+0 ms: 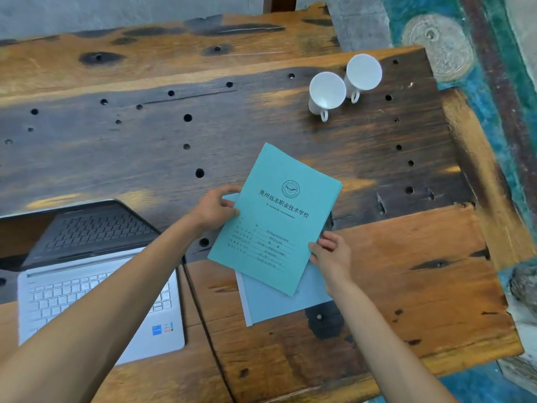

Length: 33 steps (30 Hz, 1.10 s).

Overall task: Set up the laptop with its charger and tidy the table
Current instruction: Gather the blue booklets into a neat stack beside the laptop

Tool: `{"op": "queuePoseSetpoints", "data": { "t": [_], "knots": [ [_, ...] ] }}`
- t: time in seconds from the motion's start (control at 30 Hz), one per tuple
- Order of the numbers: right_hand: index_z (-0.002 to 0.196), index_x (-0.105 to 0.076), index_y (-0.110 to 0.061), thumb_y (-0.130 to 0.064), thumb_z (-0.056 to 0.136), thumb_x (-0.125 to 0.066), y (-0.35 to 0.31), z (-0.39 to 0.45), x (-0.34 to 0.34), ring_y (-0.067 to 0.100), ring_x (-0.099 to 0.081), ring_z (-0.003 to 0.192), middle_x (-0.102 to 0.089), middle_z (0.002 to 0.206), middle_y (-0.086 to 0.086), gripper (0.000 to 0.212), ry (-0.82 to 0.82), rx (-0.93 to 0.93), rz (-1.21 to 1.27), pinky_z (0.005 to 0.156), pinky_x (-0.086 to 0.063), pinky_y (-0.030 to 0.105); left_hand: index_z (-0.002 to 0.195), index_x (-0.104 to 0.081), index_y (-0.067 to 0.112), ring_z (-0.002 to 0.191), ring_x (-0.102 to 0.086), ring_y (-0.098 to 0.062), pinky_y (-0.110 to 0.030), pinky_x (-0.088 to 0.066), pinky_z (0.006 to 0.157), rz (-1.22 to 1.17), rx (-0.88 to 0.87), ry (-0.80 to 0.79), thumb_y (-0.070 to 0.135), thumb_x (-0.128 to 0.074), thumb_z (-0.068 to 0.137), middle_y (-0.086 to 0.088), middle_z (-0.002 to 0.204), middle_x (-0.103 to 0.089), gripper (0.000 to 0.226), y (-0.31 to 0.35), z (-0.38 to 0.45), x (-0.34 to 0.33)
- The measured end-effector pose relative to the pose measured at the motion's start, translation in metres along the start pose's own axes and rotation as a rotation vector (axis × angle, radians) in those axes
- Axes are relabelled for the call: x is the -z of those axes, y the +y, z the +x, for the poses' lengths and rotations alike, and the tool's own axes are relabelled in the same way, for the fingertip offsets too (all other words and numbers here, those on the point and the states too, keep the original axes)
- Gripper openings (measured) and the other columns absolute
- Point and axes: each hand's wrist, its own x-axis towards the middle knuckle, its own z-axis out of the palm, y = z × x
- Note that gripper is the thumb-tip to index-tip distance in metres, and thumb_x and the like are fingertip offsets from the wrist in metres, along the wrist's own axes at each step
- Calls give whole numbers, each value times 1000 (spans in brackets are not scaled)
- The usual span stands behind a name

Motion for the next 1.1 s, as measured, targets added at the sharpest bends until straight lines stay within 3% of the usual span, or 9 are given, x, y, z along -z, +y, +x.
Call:
{"op": "queuePoseSetpoints", "data": {
  "t": [0.1, 0.23, 0.4, 0.57, 0.7, 0.87, 1.0, 1.1],
  "knots": [
    [110, -64, -16, 0, 91, -72, 1, 1, 2, 23, -70, 104, -67, 114, 6, 27, 6, 0, 8, 81, -62, 32, 135, -57, 34, 84, -77, -16, -27, -60, 61, -62, -12, -59, 3, -59, 97, 3, 90, -80, 49, 2, -10, 1],
    [116, -66, -11, 2, 91, -71, 3, 1, 4, 22, -71, 103, -70, 113, 6, 28, -1, 14, 6, 76, -61, 28, 141, -50, 43, 91, -77, -22, -37, -61, 74, -94, -21, -107, 5, -58, 98, -5, 95, -80, 58, 11, -24, -5],
    [107, -66, -19, -2, 91, -72, 0, -5, 13, 14, -70, 99, -70, 113, 3, 25, -48, -4, 48, 83, -59, 28, 147, -44, 26, 99, -75, -19, -33, -60, 80, -183, -19, -154, 5, -62, 97, -6, 103, -79, 57, 30, -52, -13],
    [121, -65, -15, -19, 93, -75, -5, -19, 24, 16, -70, 107, -75, 112, 1, 30, -164, -138, 226, 75, -57, 29, 134, -60, 20, 100, -75, -21, -30, -60, 77, -358, -76, -120, 8, -60, 98, -7, 106, -79, 38, 48, -92, -35],
    [122, -70, -17, -28, 97, -69, -4, -29, 33, 24, -72, 111, -77, 118, 4, 27, -417, -232, 242, 86, -61, 40, 127, -67, 22, 107, -72, -29, -41, -60, 87, -461, -128, -153, 10, -63, 95, -13, 114, -76, 35, 49, -122, -41],
    [127, -71, -14, -8, 94, -69, 0, -36, 53, 24, -72, 111, -73, 128, 9, 33, -580, -229, 297, 92, -61, 40, 130, -66, 22, 112, -70, -32, -43, -59, 88, -532, -162, -209, 14, -67, 87, -16, 122, -72, 43, 36, -151, -24],
    [136, -64, -14, -7, 92, -72, -3, -46, 70, 27, -66, 123, -70, 132, 8, 45, -620, -128, 246, 104, -53, 46, 134, -61, 17, 113, -69, -36, -45, -60, 88, -516, -131, -166, 11, -70, 84, -19, 123, -71, 51, 13, -168, -9],
    [132, -64, -15, -4, 92, -70, -12, -50, 76, 22, -70, 118, -74, 126, 4, 41, -596, -66, 122, 95, -57, 41, 134, -57, 15, 112, -69, -37, -51, -59, 90, -507, -89, -133, 4, -71, 86, -20, 121, -72, 51, -10, -171, -12]
  ]
}}
